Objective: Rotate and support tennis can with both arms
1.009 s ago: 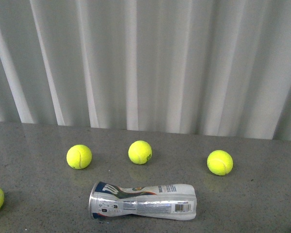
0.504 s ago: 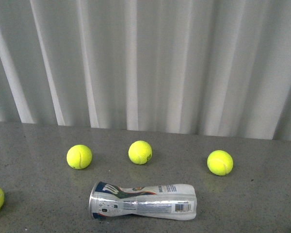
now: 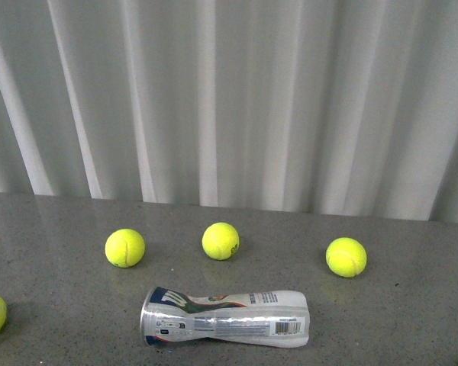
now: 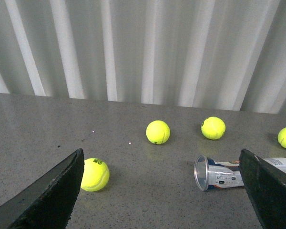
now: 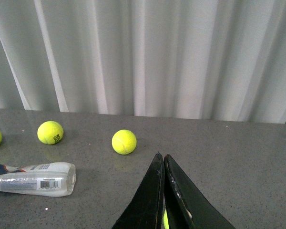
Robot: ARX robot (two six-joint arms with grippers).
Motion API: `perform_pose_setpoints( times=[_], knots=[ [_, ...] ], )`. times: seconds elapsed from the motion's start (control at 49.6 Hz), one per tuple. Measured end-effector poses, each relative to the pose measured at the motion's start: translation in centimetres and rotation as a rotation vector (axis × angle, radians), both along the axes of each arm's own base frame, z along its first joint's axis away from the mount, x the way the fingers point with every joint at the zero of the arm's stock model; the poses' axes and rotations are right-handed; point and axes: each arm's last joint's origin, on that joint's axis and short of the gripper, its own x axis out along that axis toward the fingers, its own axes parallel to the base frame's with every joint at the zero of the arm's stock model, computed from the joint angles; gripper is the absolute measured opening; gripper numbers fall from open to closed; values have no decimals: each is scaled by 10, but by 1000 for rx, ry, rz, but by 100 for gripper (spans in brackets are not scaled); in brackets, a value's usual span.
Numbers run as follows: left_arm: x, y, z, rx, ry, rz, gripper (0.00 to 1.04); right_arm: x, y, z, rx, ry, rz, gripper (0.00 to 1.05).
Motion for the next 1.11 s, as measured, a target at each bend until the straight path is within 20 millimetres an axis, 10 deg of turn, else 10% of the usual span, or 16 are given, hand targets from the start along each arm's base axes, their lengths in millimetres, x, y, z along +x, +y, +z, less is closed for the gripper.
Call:
perform_pose_setpoints(
  times=[0.141, 0.626, 1.11],
  knots=[
    [0, 0, 0, 0, 0, 0, 98, 0, 0, 0, -1, 2, 0, 5],
    [0, 0, 0, 0, 0, 0, 98, 0, 0, 0, 0, 3, 0, 98],
    [1, 0, -1, -19, 27, 7, 98, 0, 0, 0, 0, 3, 0, 97]
  ],
)
